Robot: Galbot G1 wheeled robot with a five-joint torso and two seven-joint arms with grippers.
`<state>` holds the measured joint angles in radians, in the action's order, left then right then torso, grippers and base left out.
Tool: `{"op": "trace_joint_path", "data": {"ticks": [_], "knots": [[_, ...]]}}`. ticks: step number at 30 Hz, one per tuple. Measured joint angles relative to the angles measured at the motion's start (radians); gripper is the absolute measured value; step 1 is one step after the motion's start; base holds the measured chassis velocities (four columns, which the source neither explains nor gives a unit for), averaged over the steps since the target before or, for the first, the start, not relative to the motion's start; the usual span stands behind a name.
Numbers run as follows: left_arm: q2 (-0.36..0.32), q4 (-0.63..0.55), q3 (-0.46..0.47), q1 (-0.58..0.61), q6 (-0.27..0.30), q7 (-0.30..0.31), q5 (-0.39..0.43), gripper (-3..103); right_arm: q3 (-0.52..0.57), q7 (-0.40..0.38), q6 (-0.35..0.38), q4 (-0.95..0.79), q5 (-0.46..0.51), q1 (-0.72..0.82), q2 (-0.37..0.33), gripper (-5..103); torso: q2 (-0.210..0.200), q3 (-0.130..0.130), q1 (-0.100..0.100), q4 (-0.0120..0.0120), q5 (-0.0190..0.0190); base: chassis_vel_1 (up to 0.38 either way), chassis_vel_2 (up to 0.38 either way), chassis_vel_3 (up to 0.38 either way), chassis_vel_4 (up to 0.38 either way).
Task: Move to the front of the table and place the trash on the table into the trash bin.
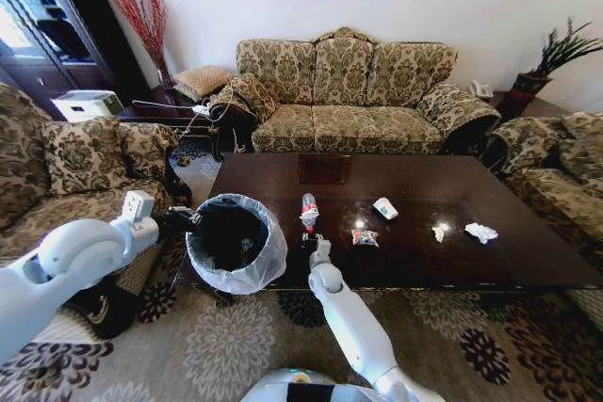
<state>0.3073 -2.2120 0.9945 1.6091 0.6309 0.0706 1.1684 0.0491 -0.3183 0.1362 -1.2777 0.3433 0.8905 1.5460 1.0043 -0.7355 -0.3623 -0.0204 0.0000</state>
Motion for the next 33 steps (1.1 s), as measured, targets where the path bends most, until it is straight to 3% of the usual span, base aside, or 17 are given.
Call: {"op": "trace_joint_path", "data": {"ticks": [6,10,11,13,14,18,22,26,28,31,33], "knots": [[-0.018,0.023,0.002,-0.001,-0.001,-0.004,0.001,1,0.011,0.019,-0.045,-0.103,-0.064,0.043,-0.047,24,0.0,0.0,0.0,-0.0001,0.0,0.0,0.0,0.0,0.0],[-0.055,0.059,0.009,-0.007,-0.002,-0.016,0.016,1,0.031,0.027,-0.054,-0.258,-0.074,0.091,-0.105,24,0.0,0.0,0.0,-0.0001,0.0002,0.0,0.0,0.0,0.0],[-0.089,0.086,0.011,-0.013,-0.002,-0.023,0.031,1,0.046,0.033,-0.052,-0.384,-0.04,0.129,-0.158,24,0.0,0.0,0.0,0.0,0.0,0.0,0.0,0.0,0.0],[-0.14,0.136,0.011,-0.021,-0.01,-0.03,0.039,1,0.066,0.07,-0.063,-0.557,0.01,0.184,-0.242,24,0.0,0.0,0.0,0.0002,0.0003,0.0,0.0,0.0,0.0],[-0.14,0.136,0.011,-0.021,-0.01,-0.03,0.039,1,0.066,0.07,-0.063,-0.557,0.01,0.184,-0.242,24,0.0,0.0,0.0,0.0002,0.0003,0.0,0.0,0.0,0.0],[-0.202,0.215,0.004,-0.029,-0.028,-0.031,0.046,1,0.095,0.183,-0.089,-0.821,-0.022,0.271,-0.361,24,0.0,0.0,0.0,0.0003,0.0002,0.0,0.0,0.0,0.0],[-0.217,0.234,-0.004,-0.028,-0.036,-0.03,0.046,1,0.091,0.218,-0.061,-0.944,-0.012,0.29,-0.404,24,0.0,0.0,0.0,0.0002,0.0,0.0,0.0,0.0,0.0],[-0.21,0.234,-0.007,-0.025,-0.037,-0.027,0.045,1,0.088,0.319,-0.088,-1.048,-0.055,0.322,-0.472,24,0.0,0.0,0.0,-0.0001,0.0,0.0,0.0,0.0,0.0],[-0.208,0.233,-0.007,-0.025,-0.037,-0.027,0.044,1,0.074,0.334,-0.08,-1.084,-0.018,0.328,-0.491,24,0.0,0.0,0.0,0.0001,0.0,0.0,0.0,0.0,0.0],[-0.205,0.229,-0.006,-0.024,-0.037,-0.026,0.041,1,0.038,0.381,0.014,-1.153,0.148,0.322,-0.539,24,0.0,0.0,0.0,0.0002,0.0002,0.0,0.0,0.0,0.0],[-0.204,0.224,-0.006,-0.024,-0.038,-0.024,0.039,1,0.034,0.424,0.042,-1.155,0.186,0.316,-0.562,24,0.0,0.0,0.0,0.0001,0.0001,0.0,0.0,0.0,0.0]]}}
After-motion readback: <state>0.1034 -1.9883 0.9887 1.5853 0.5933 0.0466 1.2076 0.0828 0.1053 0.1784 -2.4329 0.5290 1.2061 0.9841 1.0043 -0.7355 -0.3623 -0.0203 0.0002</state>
